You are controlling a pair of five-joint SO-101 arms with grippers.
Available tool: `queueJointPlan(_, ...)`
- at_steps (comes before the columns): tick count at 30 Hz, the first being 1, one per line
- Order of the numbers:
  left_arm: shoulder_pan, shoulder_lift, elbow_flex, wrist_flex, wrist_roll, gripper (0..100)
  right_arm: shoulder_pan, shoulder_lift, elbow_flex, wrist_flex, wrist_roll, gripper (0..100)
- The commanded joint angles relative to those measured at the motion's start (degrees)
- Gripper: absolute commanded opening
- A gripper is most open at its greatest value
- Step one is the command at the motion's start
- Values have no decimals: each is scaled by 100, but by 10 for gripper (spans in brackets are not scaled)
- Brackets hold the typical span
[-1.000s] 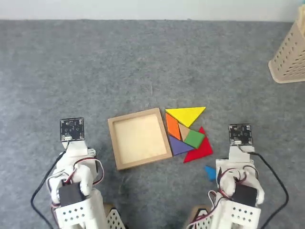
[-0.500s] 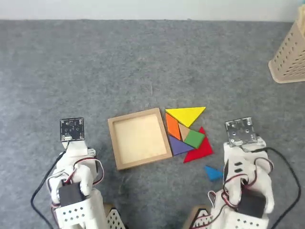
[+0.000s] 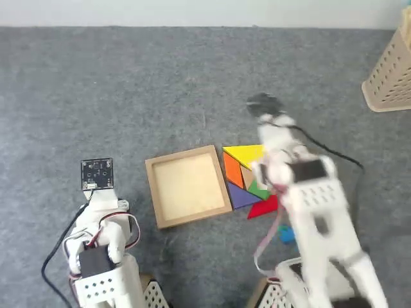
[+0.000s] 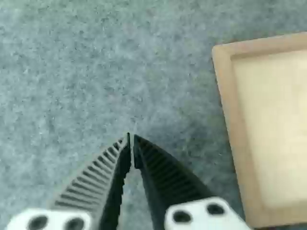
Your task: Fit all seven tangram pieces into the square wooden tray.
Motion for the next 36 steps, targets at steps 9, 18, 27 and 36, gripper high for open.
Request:
queueJointPlan(9,26,-79,-48,44,44,13,-1640,3371,-2215,-101,-484,191)
queueJointPlan(18,26,-79,-48,44,44,13,-1684,4207,-2664,-295,-703,191)
queueJointPlan(27,26,-79,-48,44,44,13,-1473,4462,-2585,-374,-958,161)
queueJointPlan(36,26,-79,-48,44,44,13,-470,4497,-2585,-330,-993,56)
